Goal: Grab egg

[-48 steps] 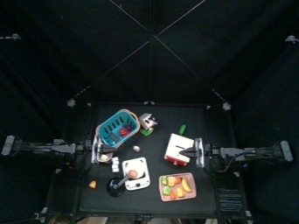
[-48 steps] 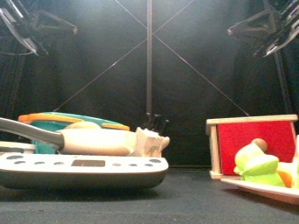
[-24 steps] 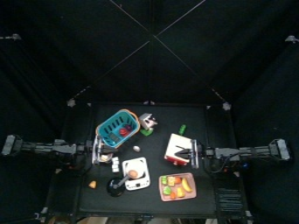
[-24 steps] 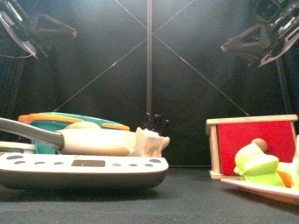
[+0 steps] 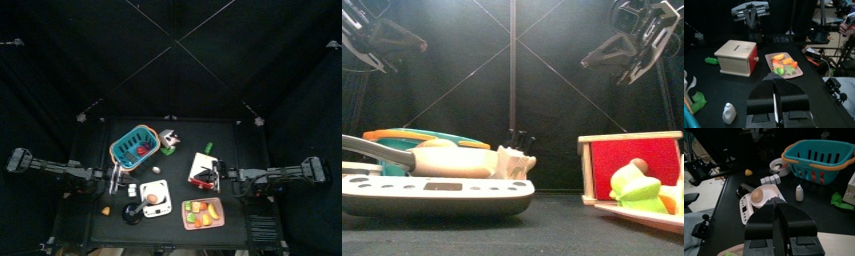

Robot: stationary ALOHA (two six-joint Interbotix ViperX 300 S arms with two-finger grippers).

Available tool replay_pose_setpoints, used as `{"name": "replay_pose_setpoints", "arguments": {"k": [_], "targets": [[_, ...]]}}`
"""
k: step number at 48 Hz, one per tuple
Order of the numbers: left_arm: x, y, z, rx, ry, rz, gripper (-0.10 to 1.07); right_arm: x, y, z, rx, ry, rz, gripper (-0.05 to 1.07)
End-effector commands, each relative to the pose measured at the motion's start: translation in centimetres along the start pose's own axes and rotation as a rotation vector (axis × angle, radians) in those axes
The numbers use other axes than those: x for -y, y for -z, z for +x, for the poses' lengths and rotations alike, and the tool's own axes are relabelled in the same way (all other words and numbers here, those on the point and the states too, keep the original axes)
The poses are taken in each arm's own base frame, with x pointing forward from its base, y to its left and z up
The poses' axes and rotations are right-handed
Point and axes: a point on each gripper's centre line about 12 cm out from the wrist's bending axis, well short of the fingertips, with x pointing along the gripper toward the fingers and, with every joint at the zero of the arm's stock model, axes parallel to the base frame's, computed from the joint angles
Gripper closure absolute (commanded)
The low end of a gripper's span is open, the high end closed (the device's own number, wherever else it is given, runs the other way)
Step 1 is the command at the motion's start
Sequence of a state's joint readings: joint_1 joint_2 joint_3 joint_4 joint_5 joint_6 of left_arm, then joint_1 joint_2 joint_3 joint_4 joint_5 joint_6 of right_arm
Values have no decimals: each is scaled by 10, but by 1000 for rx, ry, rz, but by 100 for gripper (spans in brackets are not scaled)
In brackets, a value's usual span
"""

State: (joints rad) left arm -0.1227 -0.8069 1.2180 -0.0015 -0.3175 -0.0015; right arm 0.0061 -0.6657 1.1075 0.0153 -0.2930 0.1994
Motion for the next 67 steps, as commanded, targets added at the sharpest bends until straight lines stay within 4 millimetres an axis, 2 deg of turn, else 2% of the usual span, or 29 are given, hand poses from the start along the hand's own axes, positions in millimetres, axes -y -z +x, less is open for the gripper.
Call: {"name": "replay_pose_setpoints", "arguments": {"k": [1,20,30,37,50,67], "targets": [[4,-12,10,18,16,1,68,-7,-14,8,30,-21,1,99],[22,2,38,-75,89,30,31,-10,0,28,-21,-30,-1,99],[26,16,61,-160,98,36,18,-11,3,34,-11,-37,-3,99],[29,30,74,-245,103,37,14,-11,6,35,-20,-35,1,99],[30,59,92,-444,101,50,14,-11,11,38,-39,-36,-4,99],[29,71,102,-508,96,54,13,-9,18,42,-65,-31,-8,99]]}}
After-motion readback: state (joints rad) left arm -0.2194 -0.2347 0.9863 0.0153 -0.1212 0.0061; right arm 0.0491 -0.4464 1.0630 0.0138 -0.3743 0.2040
